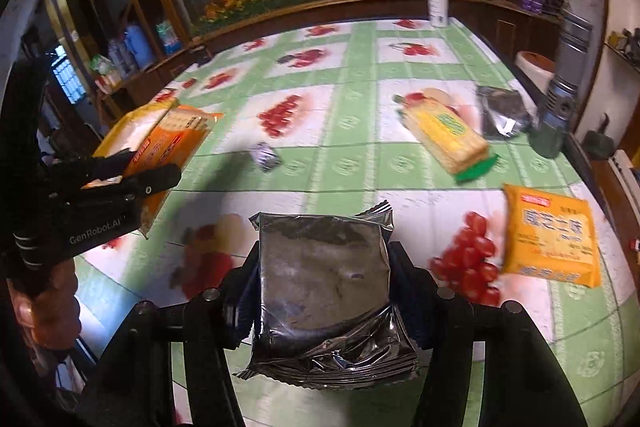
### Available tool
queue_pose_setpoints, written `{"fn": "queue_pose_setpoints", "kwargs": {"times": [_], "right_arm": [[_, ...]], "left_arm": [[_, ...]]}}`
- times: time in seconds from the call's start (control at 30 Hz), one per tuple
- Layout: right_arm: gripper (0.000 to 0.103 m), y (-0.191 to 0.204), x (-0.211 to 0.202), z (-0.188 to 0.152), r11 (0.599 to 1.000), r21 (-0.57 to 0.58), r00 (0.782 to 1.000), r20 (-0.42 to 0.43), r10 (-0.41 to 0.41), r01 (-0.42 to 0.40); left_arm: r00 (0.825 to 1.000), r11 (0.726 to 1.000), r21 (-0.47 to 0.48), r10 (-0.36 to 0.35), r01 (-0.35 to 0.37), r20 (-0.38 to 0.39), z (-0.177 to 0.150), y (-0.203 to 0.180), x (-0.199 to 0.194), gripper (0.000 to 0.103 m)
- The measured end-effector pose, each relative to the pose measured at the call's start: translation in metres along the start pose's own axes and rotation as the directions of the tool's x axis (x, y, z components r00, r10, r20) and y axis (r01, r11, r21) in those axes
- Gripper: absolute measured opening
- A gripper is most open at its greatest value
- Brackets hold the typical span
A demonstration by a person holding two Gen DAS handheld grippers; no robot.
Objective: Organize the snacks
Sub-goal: 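Lift and carry the orange cracker pack and foil bag toward the tray, then lower the orange cracker pack and foil bag into the tray and open both tools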
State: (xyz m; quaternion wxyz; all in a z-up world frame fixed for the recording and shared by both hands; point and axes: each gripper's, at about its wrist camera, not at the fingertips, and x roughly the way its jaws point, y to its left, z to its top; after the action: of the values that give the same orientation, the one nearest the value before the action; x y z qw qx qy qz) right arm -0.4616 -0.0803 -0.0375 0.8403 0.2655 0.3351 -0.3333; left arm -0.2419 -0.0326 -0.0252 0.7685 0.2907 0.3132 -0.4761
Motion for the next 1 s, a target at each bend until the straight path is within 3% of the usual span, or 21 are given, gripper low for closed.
{"fn": "queue_pose_setpoints", "kwargs": {"times": [0.23,0.57,1.0], "right_arm": [[0.06,0.047,0.008,0.017,0.992,-0.053,0.993,0.019,0.113,-0.111],[0.06,0.114,0.022,0.031,0.968,-0.151,0.979,-0.002,0.202,-0.2],[0.06,0.161,0.035,0.04,0.941,-0.213,0.965,-0.029,0.262,-0.262]], "left_arm": [[0.992,0.985,-0.131,0.119,-0.114,0.03,-0.02,0.05,-0.016,0.052],[0.987,0.963,-0.226,0.16,-0.15,0.03,-0.033,0.095,-0.024,0.052],[0.978,0.941,-0.287,0.2,-0.178,0.05,-0.037,0.126,-0.032,0.052]]}}
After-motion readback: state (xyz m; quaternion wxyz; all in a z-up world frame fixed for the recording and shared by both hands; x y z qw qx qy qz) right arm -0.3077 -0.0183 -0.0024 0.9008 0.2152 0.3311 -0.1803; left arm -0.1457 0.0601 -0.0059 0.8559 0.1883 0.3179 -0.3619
